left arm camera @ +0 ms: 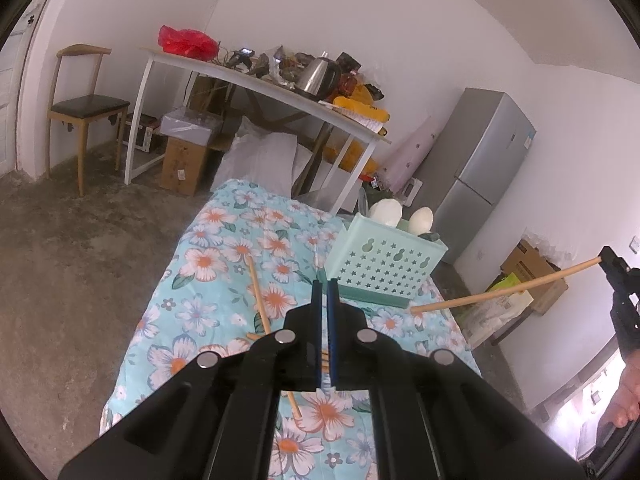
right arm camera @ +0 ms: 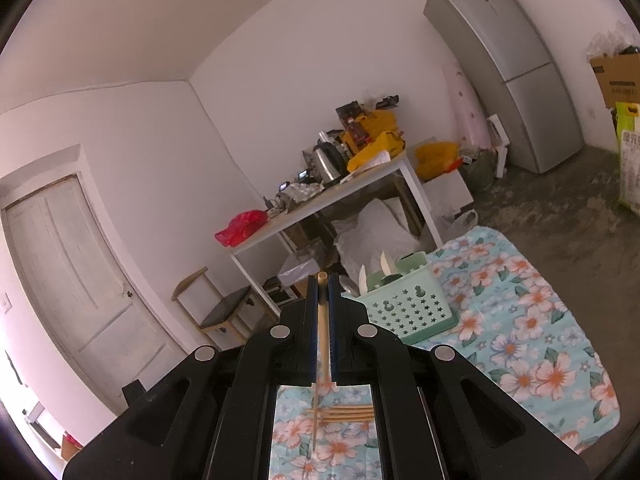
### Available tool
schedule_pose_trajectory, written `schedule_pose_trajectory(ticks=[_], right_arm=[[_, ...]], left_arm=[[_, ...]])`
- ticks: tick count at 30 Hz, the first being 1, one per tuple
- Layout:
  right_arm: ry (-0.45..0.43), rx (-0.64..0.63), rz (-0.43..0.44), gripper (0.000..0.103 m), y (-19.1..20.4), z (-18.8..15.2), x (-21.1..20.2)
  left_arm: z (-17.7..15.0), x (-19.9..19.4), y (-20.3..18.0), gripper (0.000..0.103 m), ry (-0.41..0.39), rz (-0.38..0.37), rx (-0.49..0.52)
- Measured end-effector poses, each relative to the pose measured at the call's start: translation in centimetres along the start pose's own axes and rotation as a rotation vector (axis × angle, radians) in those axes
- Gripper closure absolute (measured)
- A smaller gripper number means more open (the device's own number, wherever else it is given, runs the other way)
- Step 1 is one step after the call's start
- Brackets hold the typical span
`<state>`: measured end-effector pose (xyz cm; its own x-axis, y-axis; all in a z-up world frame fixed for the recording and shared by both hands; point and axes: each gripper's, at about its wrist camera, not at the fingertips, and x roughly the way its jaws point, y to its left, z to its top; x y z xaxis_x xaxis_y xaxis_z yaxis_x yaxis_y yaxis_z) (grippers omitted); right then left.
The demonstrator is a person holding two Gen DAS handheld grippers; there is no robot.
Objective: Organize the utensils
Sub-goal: 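Lift the held chopsticks upright with both grippers toward the mint holder, then lower the chopstick into the mint holder and open the left gripper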
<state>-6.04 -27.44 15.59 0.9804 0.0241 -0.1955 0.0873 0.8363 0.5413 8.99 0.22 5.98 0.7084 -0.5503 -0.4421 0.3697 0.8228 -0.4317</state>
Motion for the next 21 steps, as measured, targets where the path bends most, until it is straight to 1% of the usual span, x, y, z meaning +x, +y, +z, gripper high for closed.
schedule_pose_trajectory(ticks=[6, 10, 15, 17, 18, 19, 20, 21], right_arm=[[0.010, -0.007, -0.023, 0.100, 0.0, 0.0, 0.9], [0.014, 0.012, -0.032, 0.100, -0.7, 0.0, 1.6], [0.032, 0.053, -0.041, 0.100, -2.6, 0.0, 2.9], [0.042, 0.068, -0.039, 0.100, -3.2, 0.1, 3.3], [0.045, 0.073, -0.040, 0.100, -3.5, 0.1, 3.5], [0.047, 0.078, -0.043, 0.100, -3.9, 0.1, 3.6], [0.048, 0.081, -0.044, 0.100, -4.1, 0.2, 3.7], [0.050, 0.087, -0.044, 0.100, -4.4, 0.2, 3.8]], left_arm=[[0.7, 0.3, 1.0, 0.101, -0.006, -0.026, -0.040], [0.8, 1.6, 1.1, 0.101, 0.033, -0.054, -0.031], [0.8, 3.7, 0.8, 0.100, 0.079, -0.055, 0.002], [0.9, 4.8, 1.1, 0.093, 0.094, -0.041, 0.000], [1.1, 5.6, 1.4, 0.091, 0.105, -0.029, -0.006], [1.3, 6.4, 1.7, 0.086, 0.116, -0.024, -0.014], [1.6, 7.4, 2.0, 0.081, 0.135, -0.021, -0.023], [2.1, 8.6, 2.4, 0.080, 0.158, -0.015, -0.032]])
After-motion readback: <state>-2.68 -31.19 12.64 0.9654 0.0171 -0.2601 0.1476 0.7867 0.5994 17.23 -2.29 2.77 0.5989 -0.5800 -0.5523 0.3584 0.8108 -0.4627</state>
